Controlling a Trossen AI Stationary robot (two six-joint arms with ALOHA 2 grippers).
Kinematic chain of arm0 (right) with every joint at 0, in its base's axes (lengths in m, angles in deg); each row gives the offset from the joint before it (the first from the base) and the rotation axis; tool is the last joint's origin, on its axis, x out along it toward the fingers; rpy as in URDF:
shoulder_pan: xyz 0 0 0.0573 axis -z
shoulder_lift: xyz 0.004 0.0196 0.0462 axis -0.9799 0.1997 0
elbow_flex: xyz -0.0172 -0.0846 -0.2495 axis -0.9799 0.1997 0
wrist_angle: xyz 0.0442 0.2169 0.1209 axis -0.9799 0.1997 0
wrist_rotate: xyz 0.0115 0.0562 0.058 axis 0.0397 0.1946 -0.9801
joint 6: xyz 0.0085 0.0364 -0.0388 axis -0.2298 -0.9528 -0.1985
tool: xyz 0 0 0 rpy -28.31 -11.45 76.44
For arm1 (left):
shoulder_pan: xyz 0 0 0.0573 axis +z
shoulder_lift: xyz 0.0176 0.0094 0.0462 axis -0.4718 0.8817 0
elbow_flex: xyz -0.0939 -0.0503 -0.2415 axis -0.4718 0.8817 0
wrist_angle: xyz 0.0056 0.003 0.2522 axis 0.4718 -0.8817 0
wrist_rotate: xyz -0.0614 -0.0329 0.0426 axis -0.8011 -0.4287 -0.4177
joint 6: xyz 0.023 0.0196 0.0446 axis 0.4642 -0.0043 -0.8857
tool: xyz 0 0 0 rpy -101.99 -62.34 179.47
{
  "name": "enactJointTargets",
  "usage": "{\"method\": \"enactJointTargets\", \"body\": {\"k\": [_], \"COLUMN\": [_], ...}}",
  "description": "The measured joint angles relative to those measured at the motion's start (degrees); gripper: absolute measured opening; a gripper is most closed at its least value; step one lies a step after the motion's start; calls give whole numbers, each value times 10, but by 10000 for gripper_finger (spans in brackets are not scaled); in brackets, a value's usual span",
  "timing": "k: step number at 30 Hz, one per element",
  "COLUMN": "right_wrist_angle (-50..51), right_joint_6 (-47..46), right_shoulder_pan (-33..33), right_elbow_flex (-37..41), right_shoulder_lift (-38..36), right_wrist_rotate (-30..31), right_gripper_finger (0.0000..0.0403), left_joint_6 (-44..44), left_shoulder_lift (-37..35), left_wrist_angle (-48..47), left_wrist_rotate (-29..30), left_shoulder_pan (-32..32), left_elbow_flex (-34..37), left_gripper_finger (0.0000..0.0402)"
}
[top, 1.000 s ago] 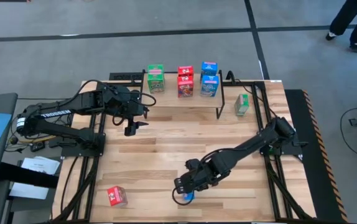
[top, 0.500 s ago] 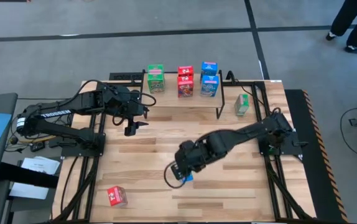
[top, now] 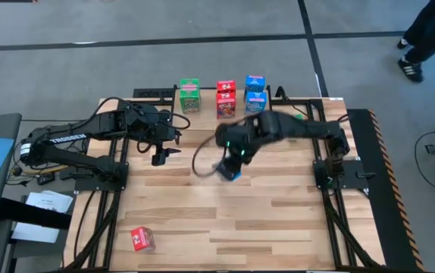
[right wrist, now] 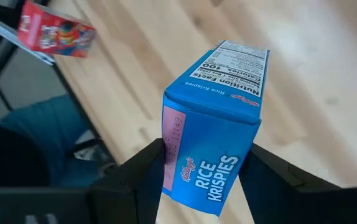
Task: Stack cereal on shelf
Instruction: Put the blue cereal box on the shelf aligned with the other blue cereal box
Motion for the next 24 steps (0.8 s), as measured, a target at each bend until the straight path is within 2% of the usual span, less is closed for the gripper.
{"method": "enactJointTargets", "body": {"k": [7,13,24], "right_wrist_angle": [78,78,77], "right_joint_6": [151,251,333], "right_shoulder_pan": [89,147,203], "right_elbow_flex": [-55,-57,-57], "right_shoulder_lift": [0,-7,-11], "right_wrist_rotate": [-41,-151,-156], "right_gripper_finger": [209,209,209], "left_joint_6": [9,10,11], "left_shoulder_lift": [0,0,0], "left_wrist_angle": [-3,-3,-5], "left_wrist_rotate": [0,1,2], "left_shoulder_pan": [0,0,0], "left_elbow_flex": [0,0,0], "left_gripper_finger": [275,275,275]}}
